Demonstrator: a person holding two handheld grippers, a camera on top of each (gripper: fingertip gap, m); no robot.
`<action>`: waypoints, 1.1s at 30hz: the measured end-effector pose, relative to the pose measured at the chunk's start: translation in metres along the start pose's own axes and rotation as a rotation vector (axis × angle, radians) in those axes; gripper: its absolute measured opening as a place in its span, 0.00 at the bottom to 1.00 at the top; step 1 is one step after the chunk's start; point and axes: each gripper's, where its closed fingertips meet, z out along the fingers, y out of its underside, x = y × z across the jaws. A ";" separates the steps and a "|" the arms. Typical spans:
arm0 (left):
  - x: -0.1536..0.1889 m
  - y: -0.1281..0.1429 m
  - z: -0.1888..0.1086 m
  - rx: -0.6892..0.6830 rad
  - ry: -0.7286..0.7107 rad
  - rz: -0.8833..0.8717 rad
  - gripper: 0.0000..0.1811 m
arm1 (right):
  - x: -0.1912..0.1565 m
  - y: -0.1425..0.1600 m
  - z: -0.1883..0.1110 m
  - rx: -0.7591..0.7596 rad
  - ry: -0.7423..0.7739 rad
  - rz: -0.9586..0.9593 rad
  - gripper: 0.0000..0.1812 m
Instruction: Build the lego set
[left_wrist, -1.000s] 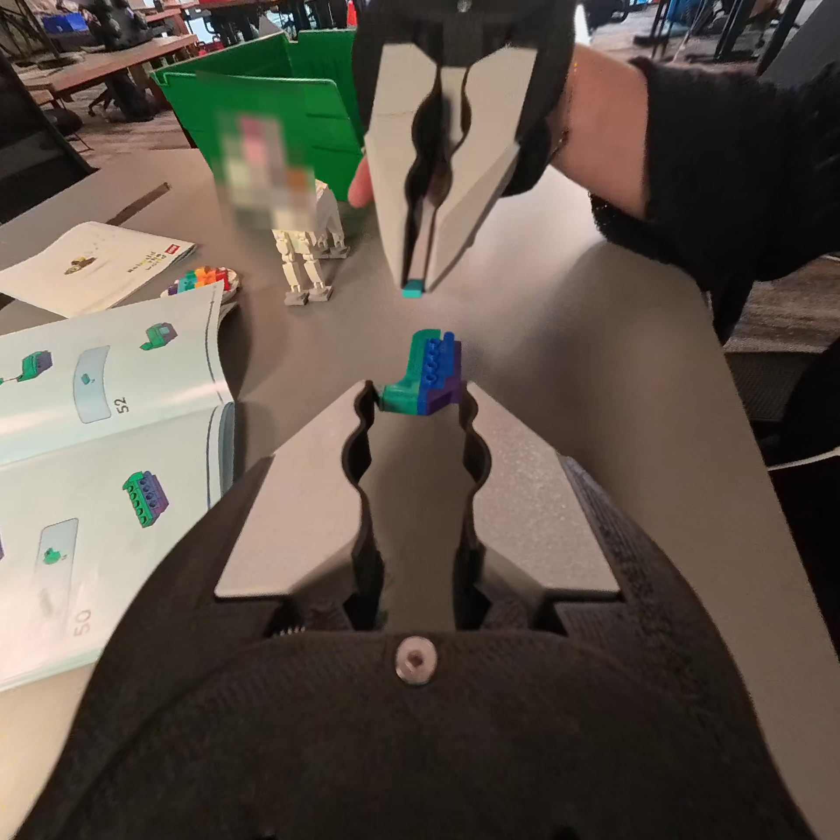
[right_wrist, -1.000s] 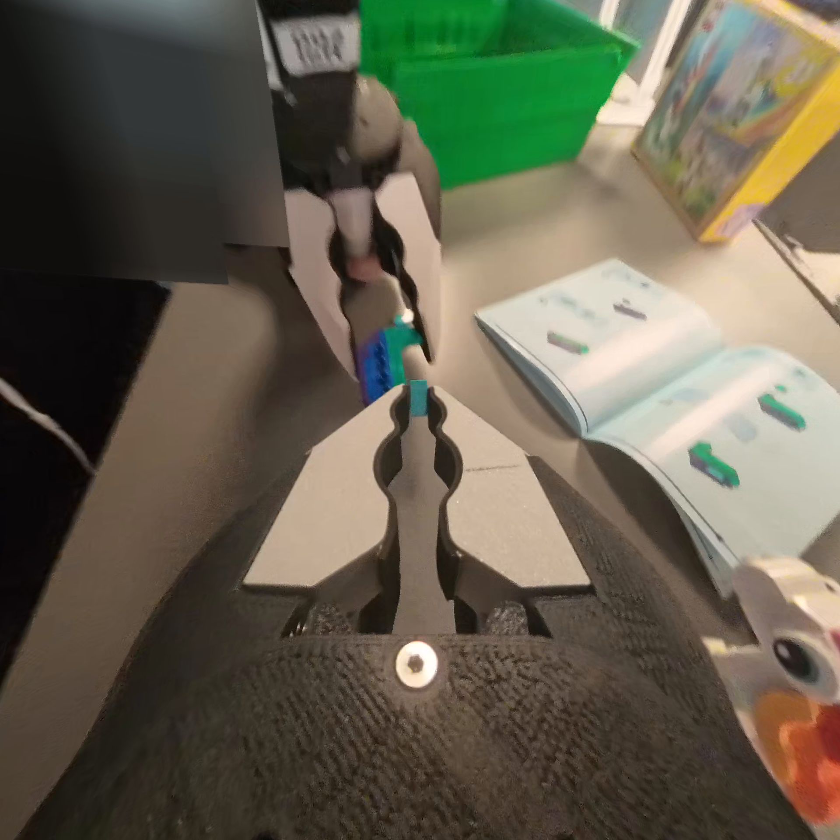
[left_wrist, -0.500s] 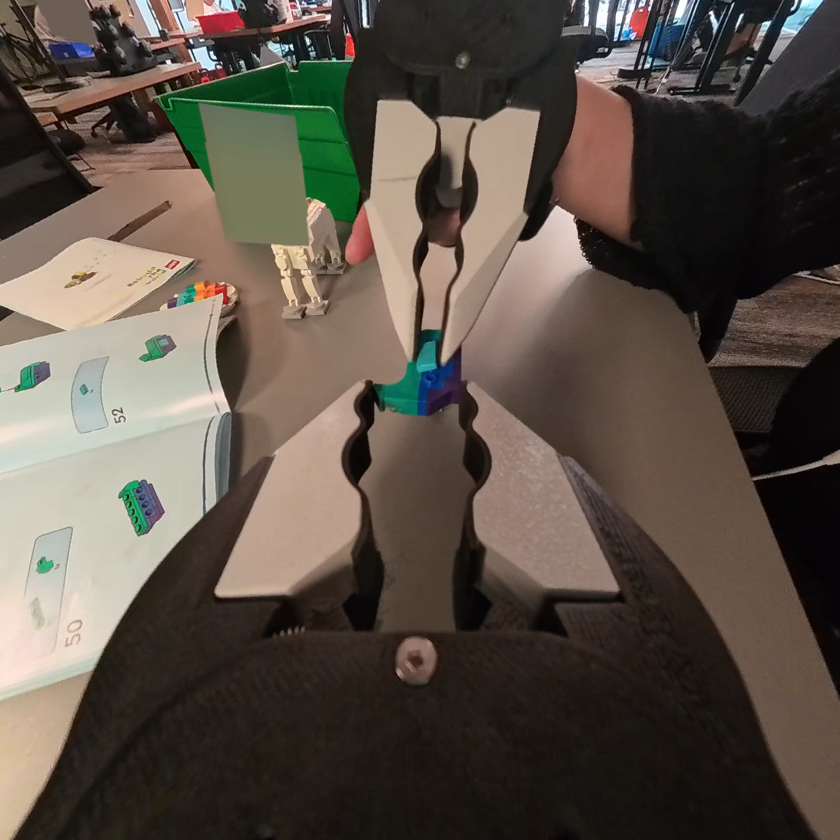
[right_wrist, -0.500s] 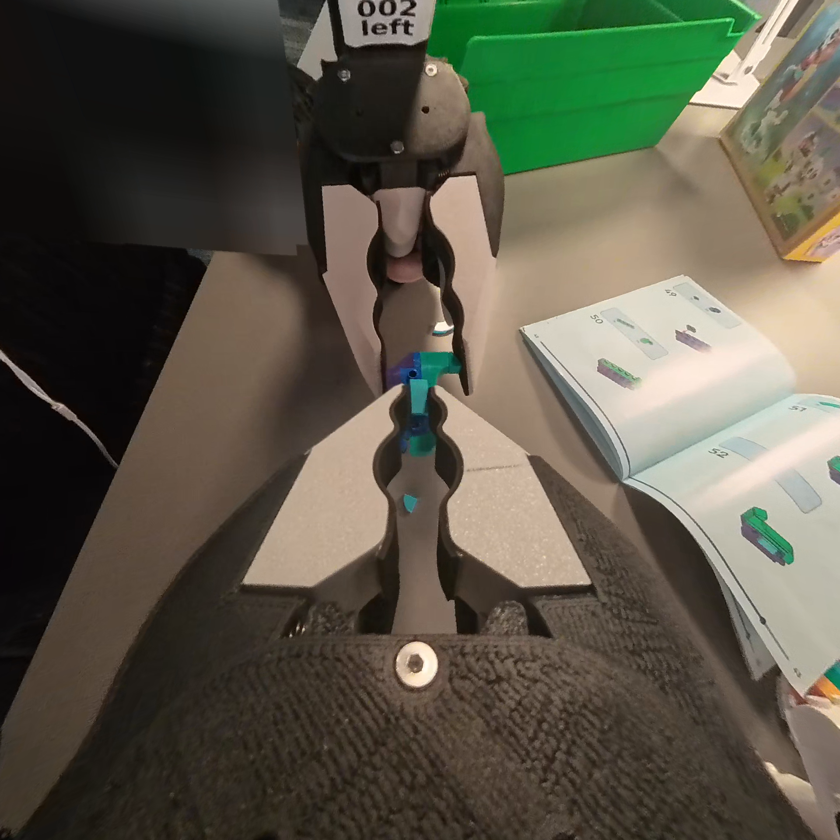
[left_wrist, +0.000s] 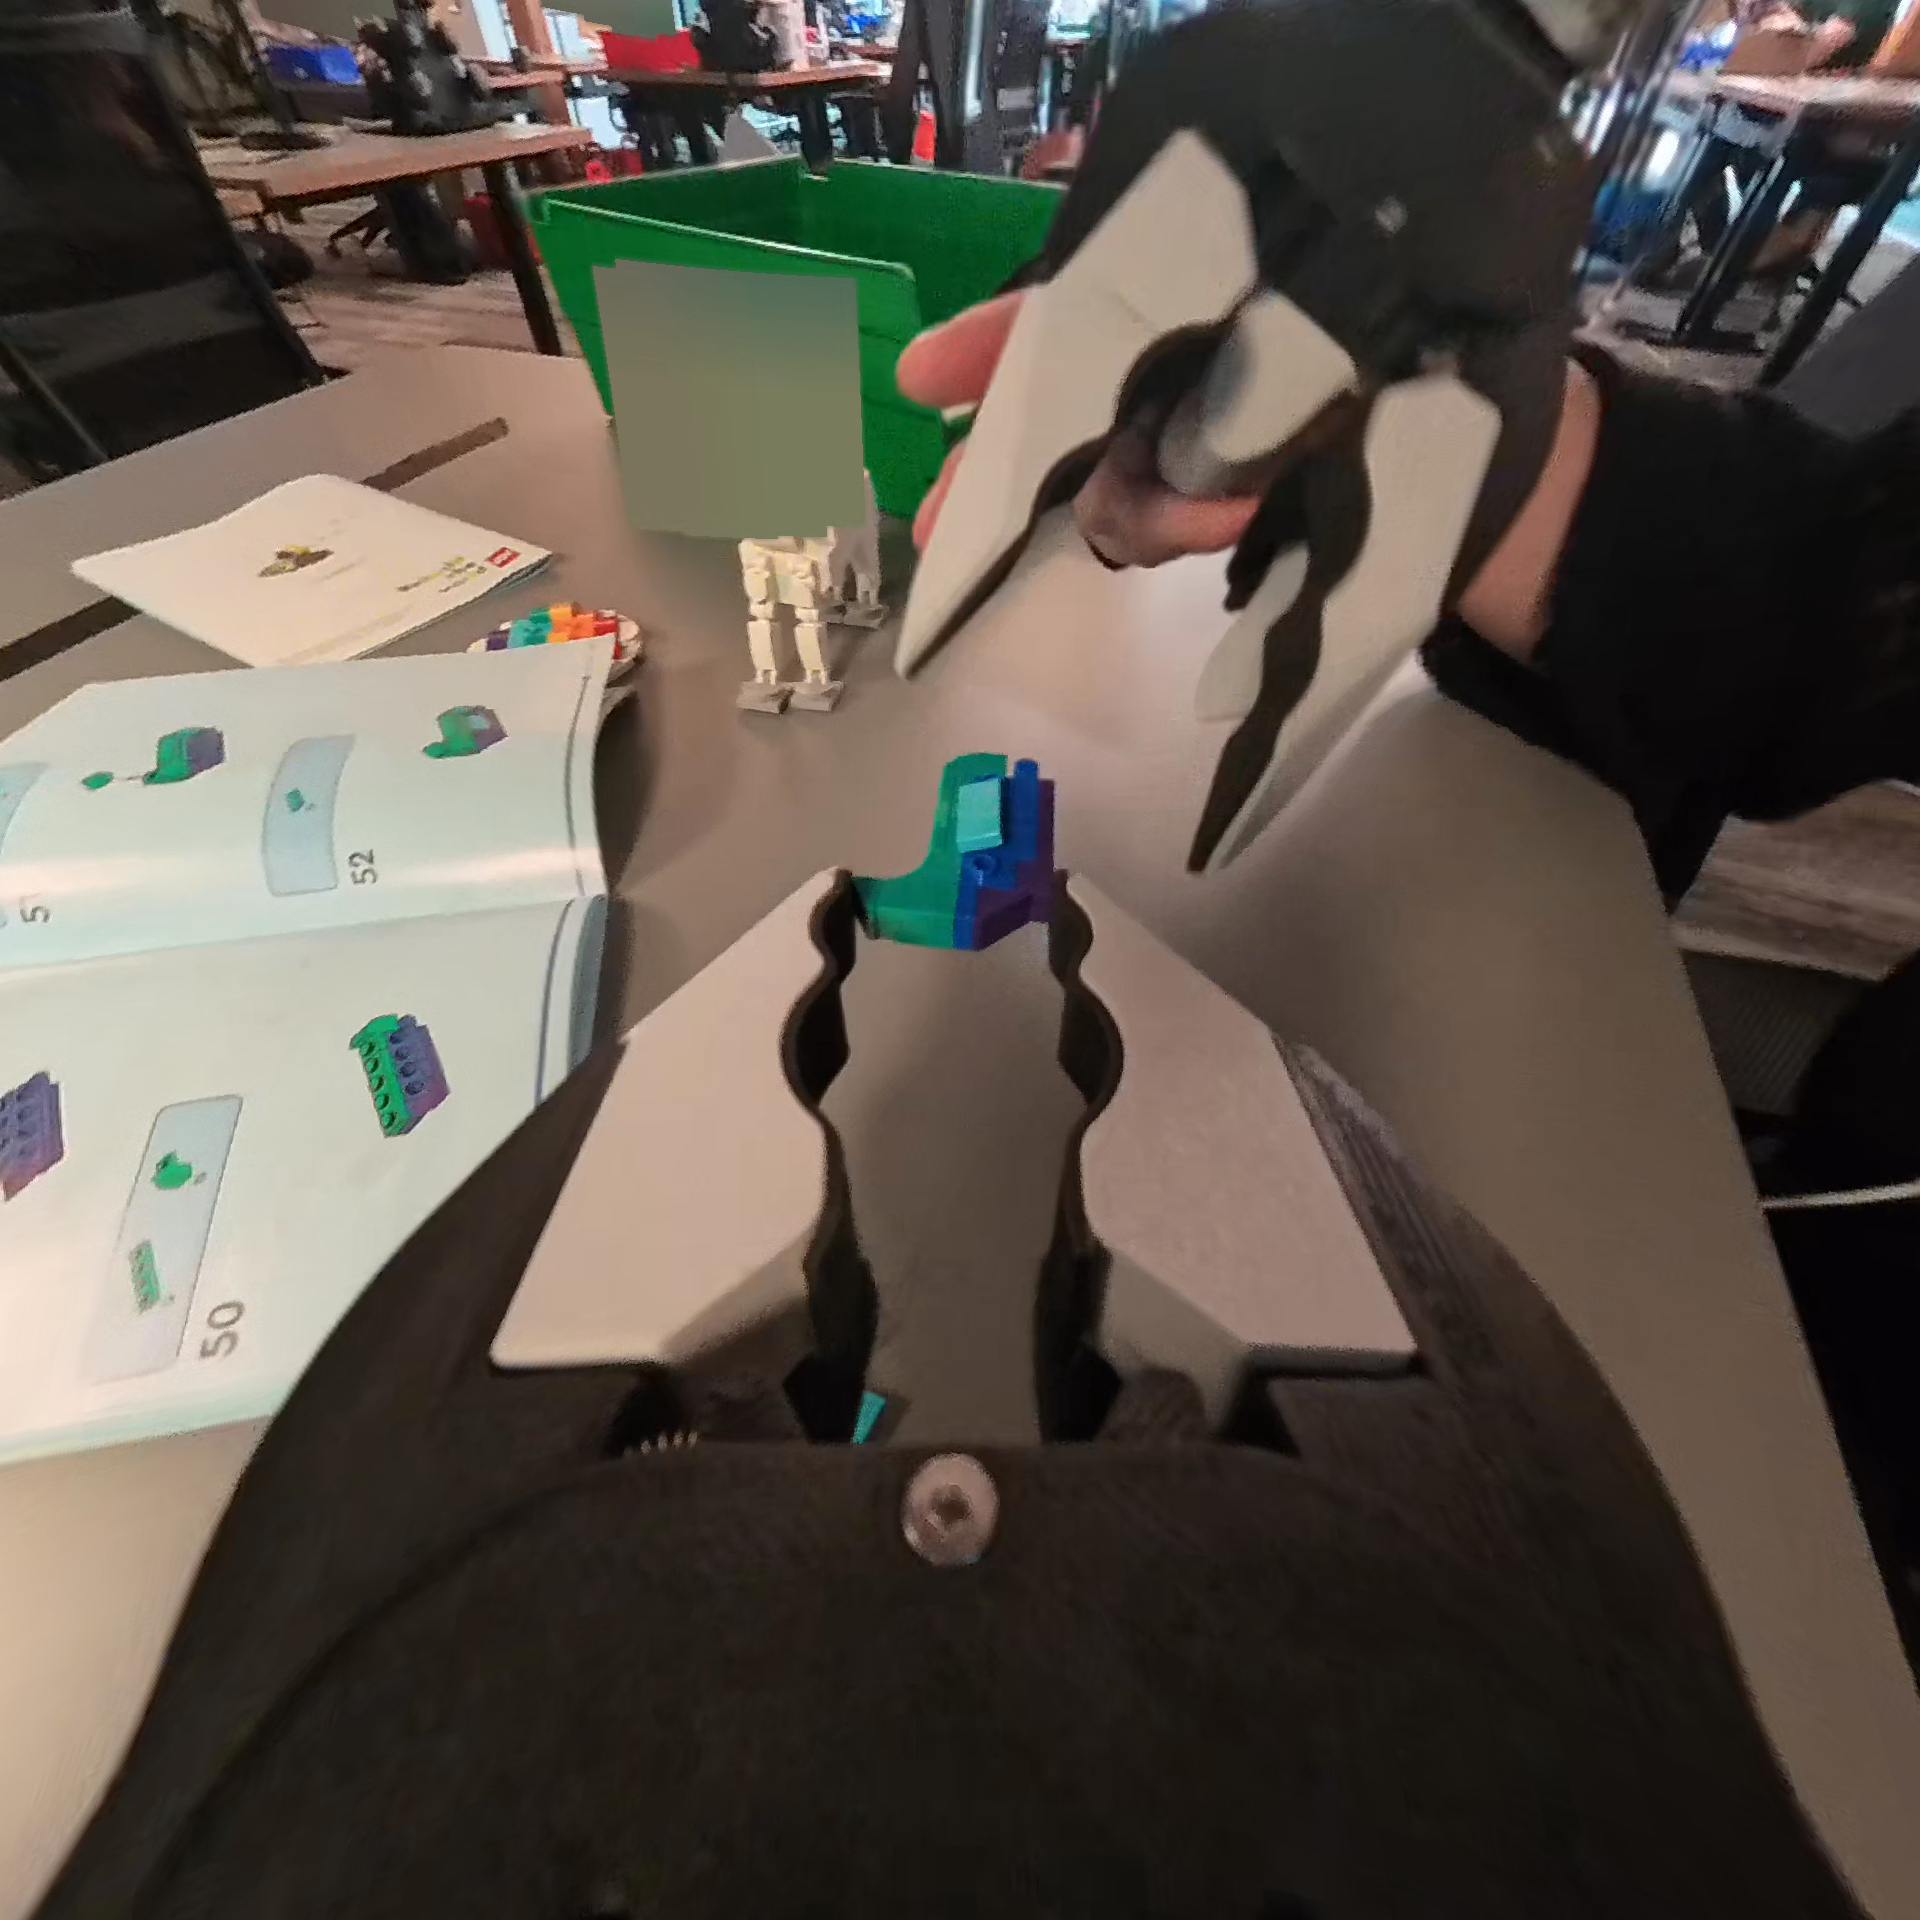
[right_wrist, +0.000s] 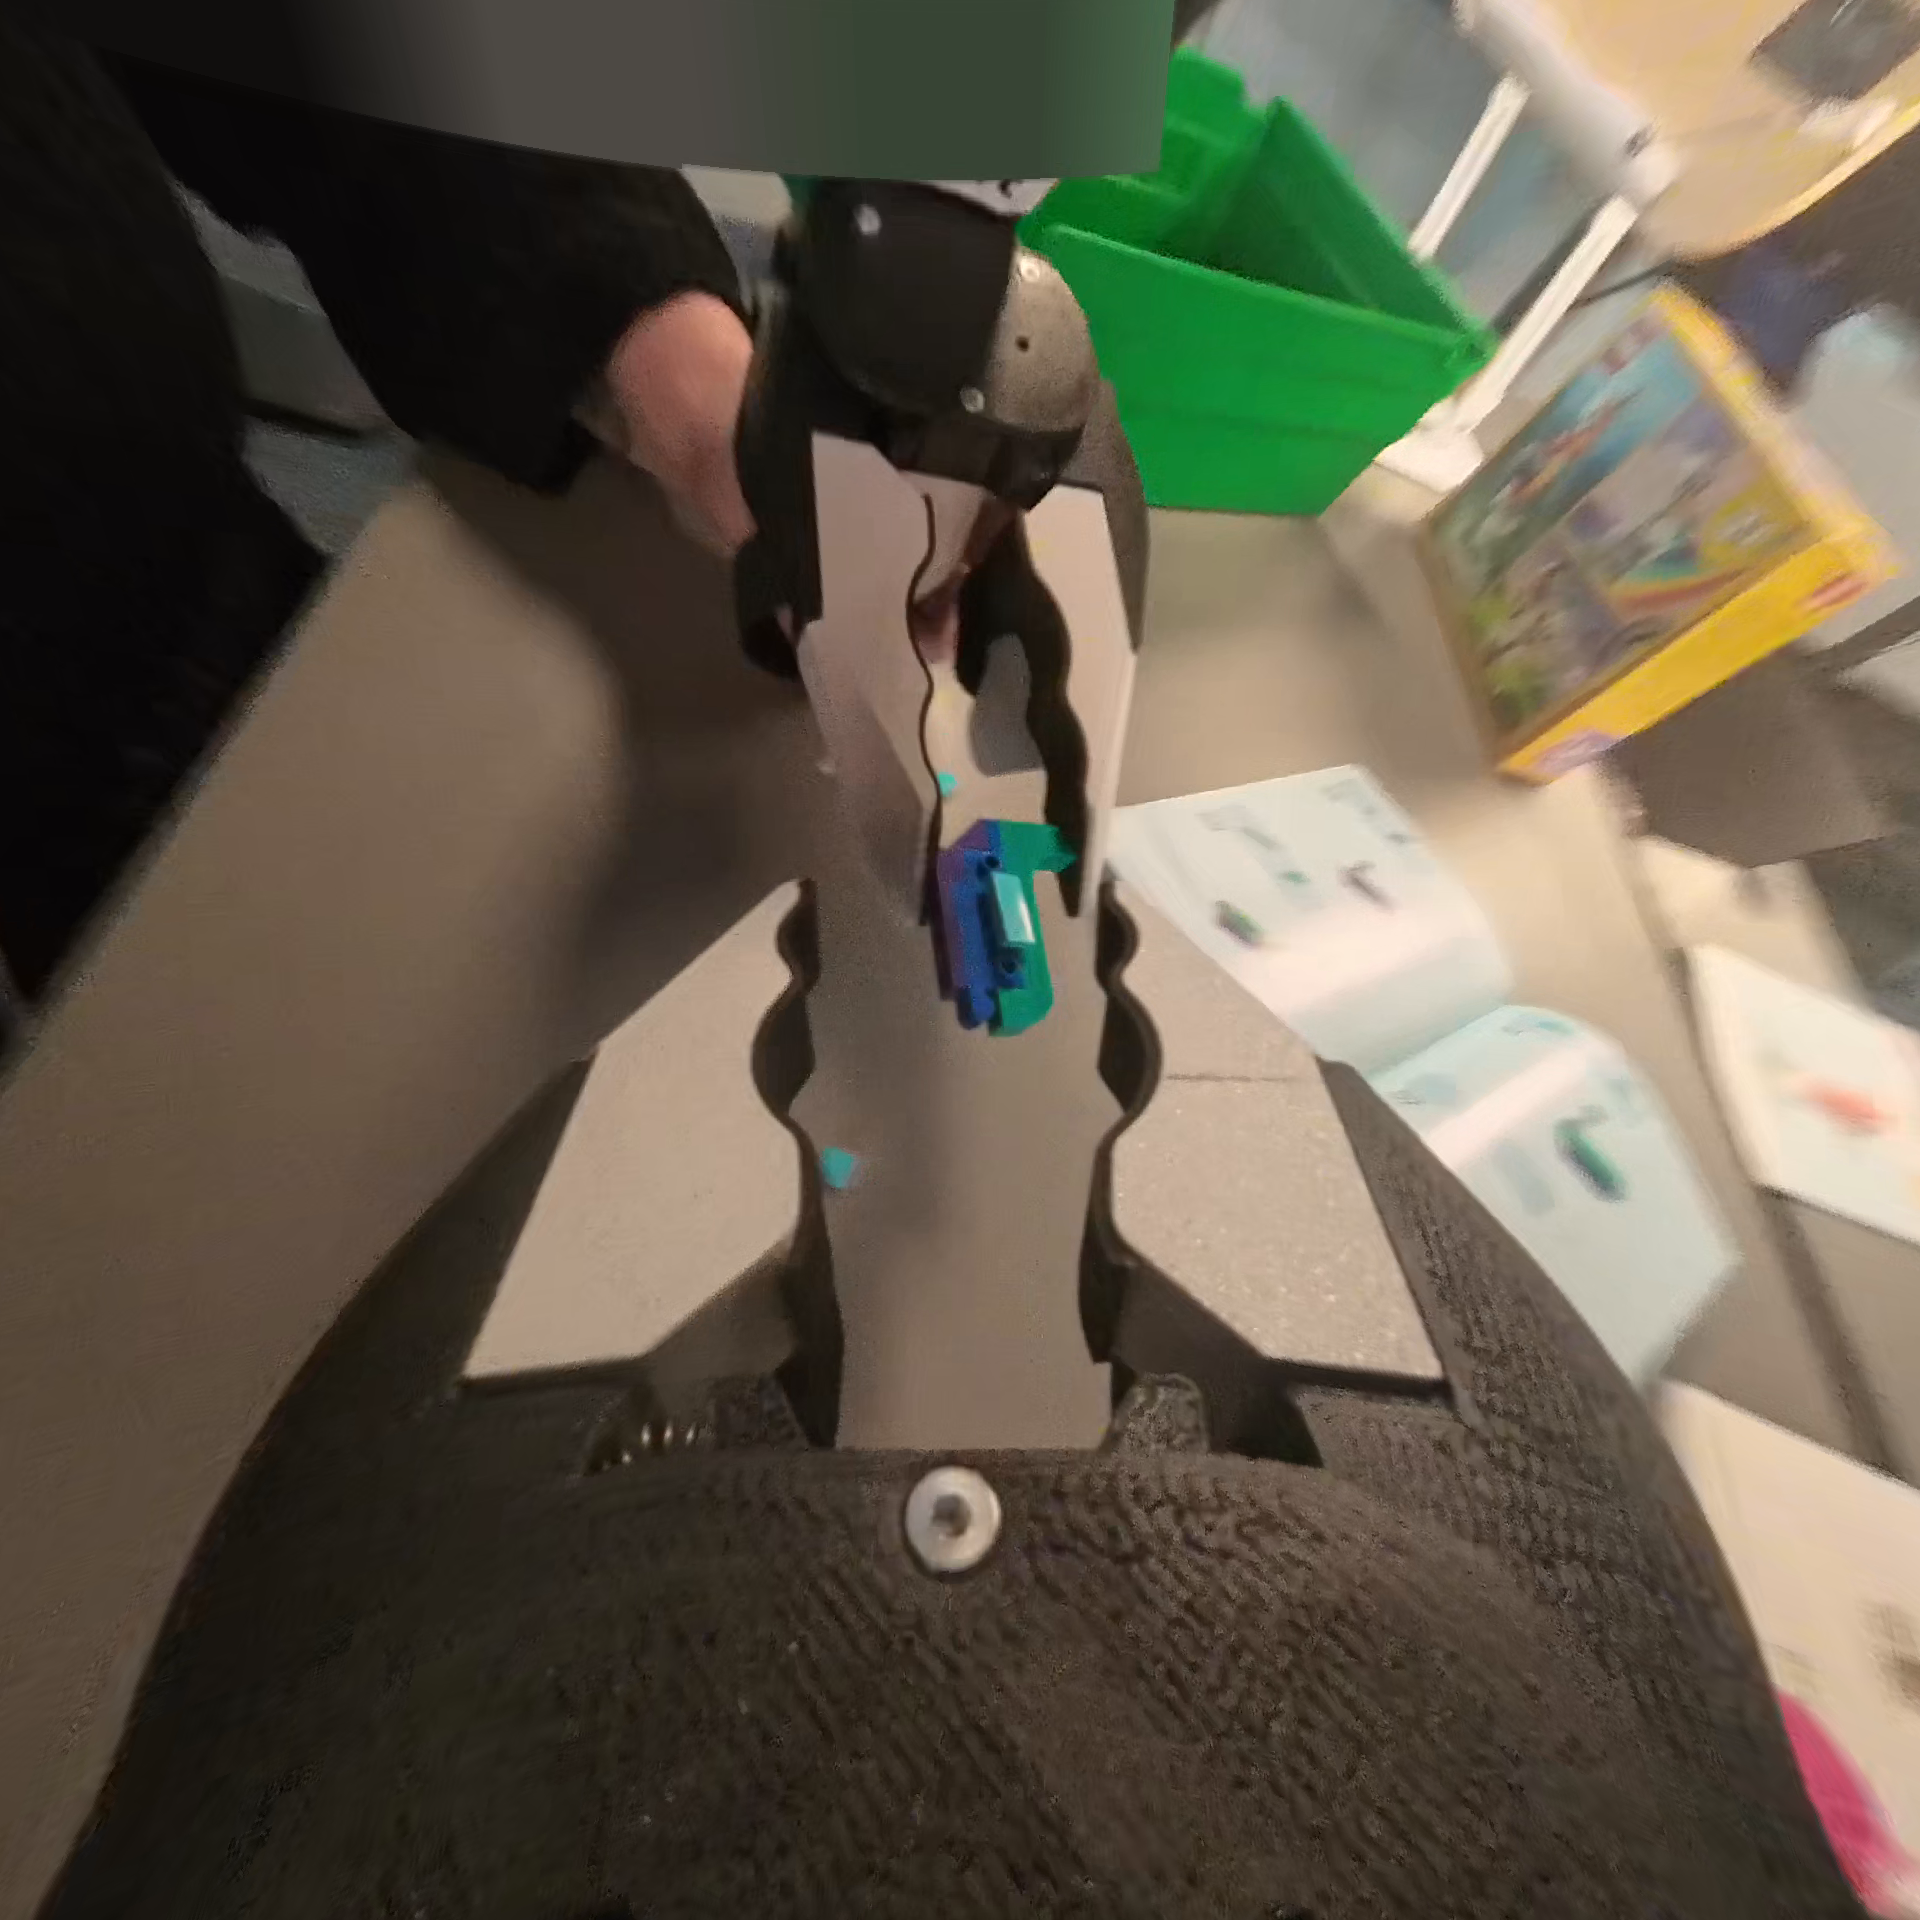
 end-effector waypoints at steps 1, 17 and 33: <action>-0.003 0.000 -0.001 0.005 -0.005 -0.019 0.20 | 0.005 0.003 0.002 -0.031 0.081 -0.104 0.33; -0.009 0.001 -0.002 0.003 -0.020 -0.085 0.20 | 0.020 0.019 0.026 -0.320 0.443 -0.734 0.12; -0.015 0.008 -0.001 -0.038 -0.052 -0.130 0.20 | 0.026 0.025 0.028 -0.527 0.537 -0.889 0.06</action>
